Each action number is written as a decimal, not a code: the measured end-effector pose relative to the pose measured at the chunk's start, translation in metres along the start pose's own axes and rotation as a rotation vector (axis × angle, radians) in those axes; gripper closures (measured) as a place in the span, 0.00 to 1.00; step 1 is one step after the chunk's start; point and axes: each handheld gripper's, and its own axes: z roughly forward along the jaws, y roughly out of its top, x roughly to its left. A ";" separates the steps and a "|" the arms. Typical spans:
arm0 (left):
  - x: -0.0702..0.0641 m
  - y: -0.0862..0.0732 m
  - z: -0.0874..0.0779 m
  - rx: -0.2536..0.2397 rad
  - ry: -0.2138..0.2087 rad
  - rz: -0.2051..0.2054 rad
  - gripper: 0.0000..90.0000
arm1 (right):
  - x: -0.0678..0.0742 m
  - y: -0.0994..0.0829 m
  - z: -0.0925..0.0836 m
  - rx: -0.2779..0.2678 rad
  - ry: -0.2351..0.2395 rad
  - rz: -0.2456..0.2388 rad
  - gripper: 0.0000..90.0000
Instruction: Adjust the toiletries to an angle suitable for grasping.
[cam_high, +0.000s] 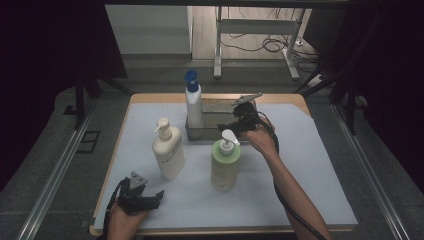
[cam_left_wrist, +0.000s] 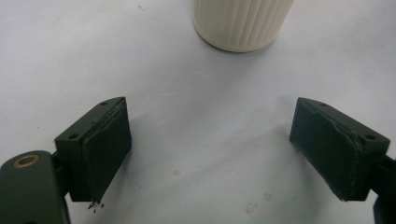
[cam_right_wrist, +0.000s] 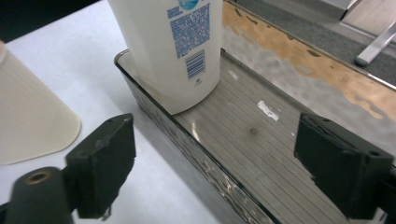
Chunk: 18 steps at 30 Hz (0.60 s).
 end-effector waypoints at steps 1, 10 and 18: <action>0.000 0.000 0.000 0.000 0.000 -0.001 0.14 | 0.000 -0.003 -0.005 -0.006 -0.013 0.003 0.12; 0.000 0.000 0.000 -0.001 0.001 -0.001 0.14 | -0.002 -0.017 -0.024 -0.018 -0.032 -0.015 0.00; 0.000 0.000 0.000 -0.001 0.001 -0.001 0.14 | -0.003 -0.028 -0.037 -0.014 -0.034 -0.014 0.00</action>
